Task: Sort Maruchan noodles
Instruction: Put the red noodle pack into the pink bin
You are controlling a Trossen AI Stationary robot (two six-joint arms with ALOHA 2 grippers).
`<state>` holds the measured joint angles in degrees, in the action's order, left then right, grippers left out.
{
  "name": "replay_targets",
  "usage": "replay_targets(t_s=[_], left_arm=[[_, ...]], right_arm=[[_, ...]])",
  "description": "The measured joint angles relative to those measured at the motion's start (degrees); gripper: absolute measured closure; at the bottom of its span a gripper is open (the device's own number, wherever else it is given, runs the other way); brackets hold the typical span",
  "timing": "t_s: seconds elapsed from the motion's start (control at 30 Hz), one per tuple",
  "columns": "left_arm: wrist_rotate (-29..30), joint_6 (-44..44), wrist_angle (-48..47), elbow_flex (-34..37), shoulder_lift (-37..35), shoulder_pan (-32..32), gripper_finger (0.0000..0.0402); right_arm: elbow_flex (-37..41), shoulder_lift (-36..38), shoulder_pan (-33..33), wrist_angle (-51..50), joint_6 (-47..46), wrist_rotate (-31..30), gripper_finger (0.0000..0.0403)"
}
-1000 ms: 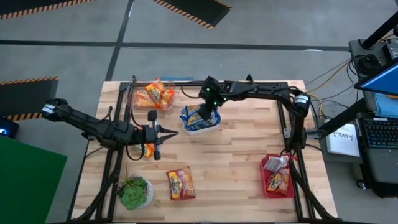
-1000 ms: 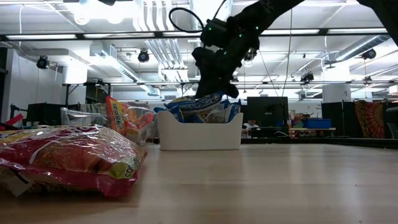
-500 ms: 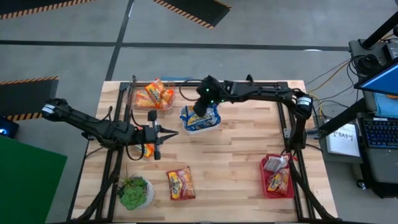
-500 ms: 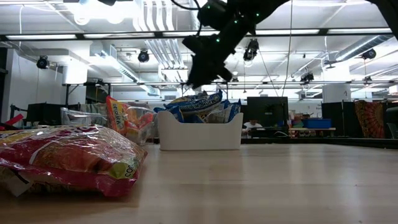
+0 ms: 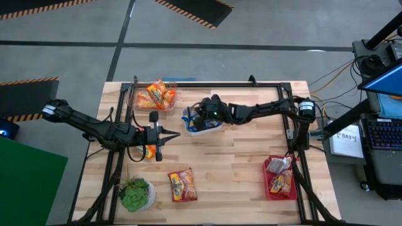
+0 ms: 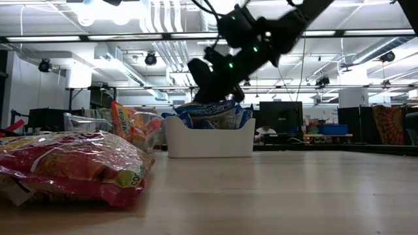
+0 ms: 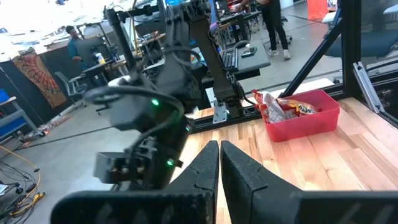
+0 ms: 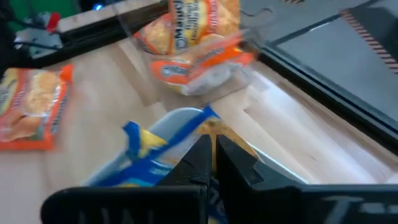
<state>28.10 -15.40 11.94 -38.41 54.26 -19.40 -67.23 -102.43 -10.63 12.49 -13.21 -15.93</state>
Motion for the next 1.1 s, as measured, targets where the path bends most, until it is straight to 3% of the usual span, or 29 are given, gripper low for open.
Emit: replay_targets(t_s=[0.23,0.57,0.97,1.1], left_arm=[[0.0,-0.02,0.06,0.0,0.0,0.0,0.0402],[0.0,-0.17,0.51,0.0,0.05,0.0,0.0402],[0.0,-0.4,0.48,0.0,0.11,0.0,0.0402],[-0.01,-0.13,0.48,0.0,0.11,0.0,0.0402]], right_arm=[[10.4,-0.75,0.83,15.5,-1.44,-2.14,0.0391],[6.19,2.22,2.67,15.25,2.28,-2.16,0.0391],[5.64,-6.5,4.01,16.29,-1.1,-4.65,0.0391],[5.17,-5.51,4.15,15.0,-1.03,-4.0,0.0391]])
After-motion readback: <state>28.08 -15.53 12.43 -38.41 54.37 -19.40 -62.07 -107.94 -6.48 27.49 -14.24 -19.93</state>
